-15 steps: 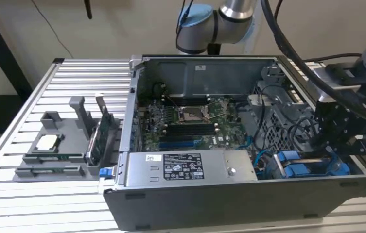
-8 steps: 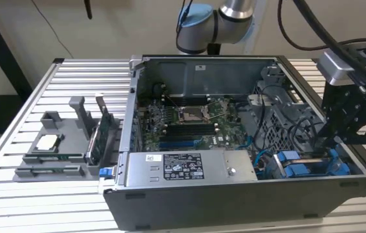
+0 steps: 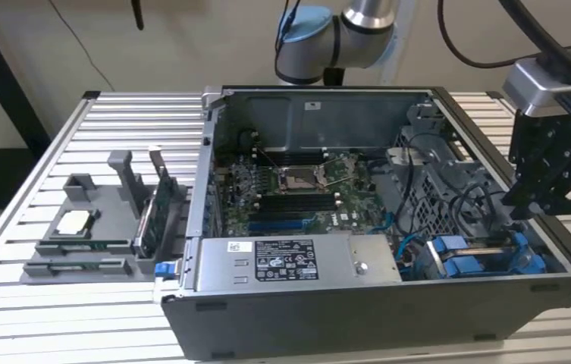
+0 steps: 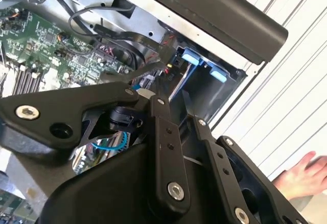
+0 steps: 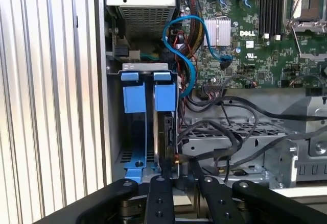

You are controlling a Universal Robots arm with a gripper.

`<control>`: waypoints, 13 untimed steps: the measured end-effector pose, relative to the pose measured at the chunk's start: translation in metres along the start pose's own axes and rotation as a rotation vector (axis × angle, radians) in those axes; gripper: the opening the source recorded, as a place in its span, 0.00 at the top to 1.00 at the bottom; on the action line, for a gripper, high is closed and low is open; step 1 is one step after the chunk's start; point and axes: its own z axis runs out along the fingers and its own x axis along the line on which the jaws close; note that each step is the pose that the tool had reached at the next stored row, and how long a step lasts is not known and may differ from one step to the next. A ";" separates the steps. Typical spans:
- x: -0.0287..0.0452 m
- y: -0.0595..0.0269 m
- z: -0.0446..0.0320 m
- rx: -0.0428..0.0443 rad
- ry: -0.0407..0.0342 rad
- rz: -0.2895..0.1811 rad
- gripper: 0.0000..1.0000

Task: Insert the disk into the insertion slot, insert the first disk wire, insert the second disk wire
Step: 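Insert the first disk wire, then insert the second disk wire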

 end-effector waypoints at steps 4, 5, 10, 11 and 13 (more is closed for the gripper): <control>-0.0035 -0.0053 0.0005 -0.0006 0.0001 -0.001 0.73; -0.0046 -0.0064 0.0007 -0.0007 0.0000 -0.002 0.73; -0.0098 -0.0120 0.0015 -0.0015 -0.0002 -0.003 0.73; -0.0108 -0.0131 0.0017 -0.0018 -0.0001 -0.004 0.73; -0.0124 -0.0155 0.0022 -0.0028 -0.0002 -0.005 0.73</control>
